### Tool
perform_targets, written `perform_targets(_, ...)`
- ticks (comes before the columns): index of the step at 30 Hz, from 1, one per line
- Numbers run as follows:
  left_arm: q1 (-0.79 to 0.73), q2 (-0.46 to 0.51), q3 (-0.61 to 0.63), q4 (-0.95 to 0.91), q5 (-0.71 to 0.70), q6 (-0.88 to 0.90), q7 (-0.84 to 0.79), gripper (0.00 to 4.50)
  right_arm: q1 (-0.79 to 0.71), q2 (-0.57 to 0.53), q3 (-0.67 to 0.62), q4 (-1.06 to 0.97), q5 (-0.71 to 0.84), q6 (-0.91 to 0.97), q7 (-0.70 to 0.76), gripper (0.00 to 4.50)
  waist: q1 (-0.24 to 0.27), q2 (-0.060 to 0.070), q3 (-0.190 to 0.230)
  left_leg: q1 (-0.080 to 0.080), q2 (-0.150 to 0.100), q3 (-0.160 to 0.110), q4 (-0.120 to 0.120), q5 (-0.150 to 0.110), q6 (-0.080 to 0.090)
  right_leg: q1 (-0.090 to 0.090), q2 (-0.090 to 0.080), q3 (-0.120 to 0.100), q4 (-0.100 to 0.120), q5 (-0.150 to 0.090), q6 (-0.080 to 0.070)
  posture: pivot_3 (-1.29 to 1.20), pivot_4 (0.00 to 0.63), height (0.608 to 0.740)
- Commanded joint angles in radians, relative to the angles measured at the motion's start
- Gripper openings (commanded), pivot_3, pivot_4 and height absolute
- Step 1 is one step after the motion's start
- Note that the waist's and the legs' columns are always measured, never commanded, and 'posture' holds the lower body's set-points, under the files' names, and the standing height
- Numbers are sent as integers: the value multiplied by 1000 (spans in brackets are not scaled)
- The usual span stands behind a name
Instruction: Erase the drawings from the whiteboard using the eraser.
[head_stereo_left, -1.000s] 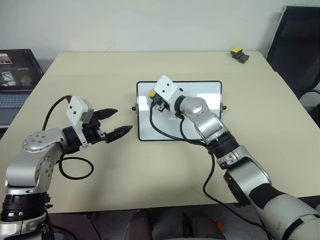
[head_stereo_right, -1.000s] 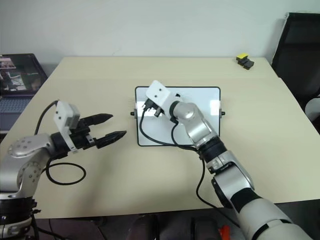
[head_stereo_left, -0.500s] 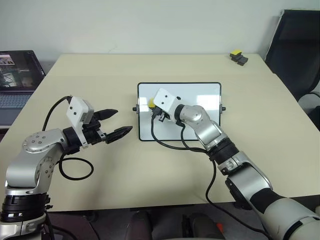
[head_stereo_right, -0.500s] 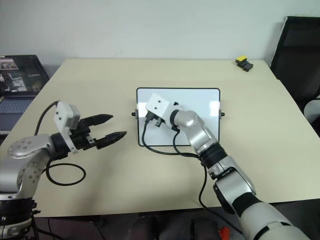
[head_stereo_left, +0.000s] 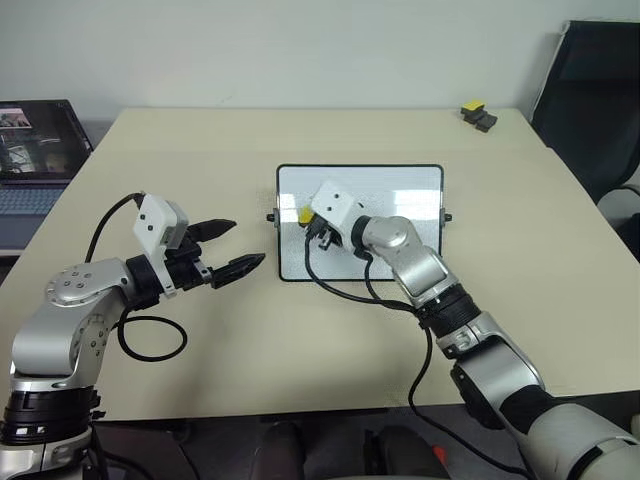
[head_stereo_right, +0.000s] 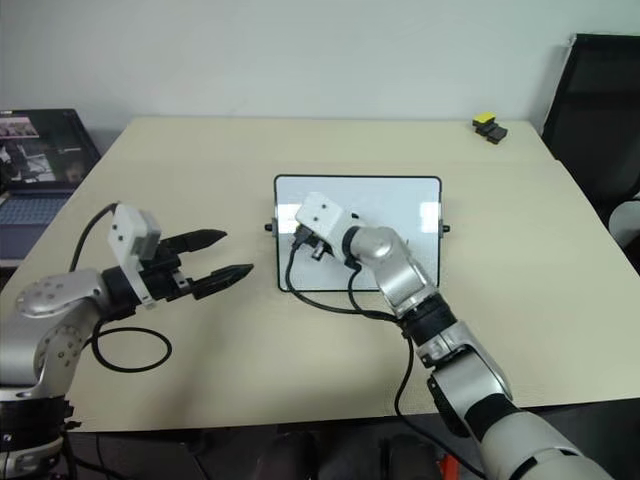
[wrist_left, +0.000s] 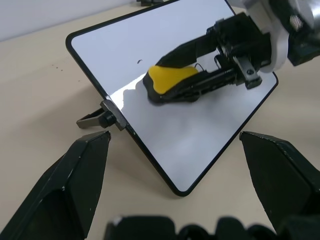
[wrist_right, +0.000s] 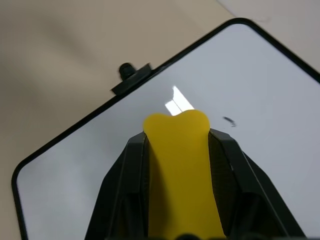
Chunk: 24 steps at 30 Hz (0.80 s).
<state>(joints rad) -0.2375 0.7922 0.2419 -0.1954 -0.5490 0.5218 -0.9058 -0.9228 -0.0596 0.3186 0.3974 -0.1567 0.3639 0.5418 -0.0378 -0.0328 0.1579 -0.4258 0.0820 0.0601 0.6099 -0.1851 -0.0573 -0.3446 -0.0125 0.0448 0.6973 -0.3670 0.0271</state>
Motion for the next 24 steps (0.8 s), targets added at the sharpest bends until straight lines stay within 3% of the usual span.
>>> perform_targets(1,-8,7,17,-29,-11,-5,-1,4500,-69,1,-46,-55,17,-1,-21,1300,2,0,0,-3,0,0,0,0,0,-4,0,0,0,0,0,0,150,740)
perform_targets(15,2,10,17,-47,-16,3,-3,4500,-96,15,-9,217,-30,-147,-86,1300,-5,0,0,-6,0,1,-1,0,-1,-8,0,0,0,0,0,0,150,740)
perform_targets(24,2,7,14,-51,-15,10,-5,4500,-39,3,66,206,-81,-140,-21,1300,-13,-1,0,-1,0,0,0,1,-1,-2,0,0,1,0,0,0,150,740)
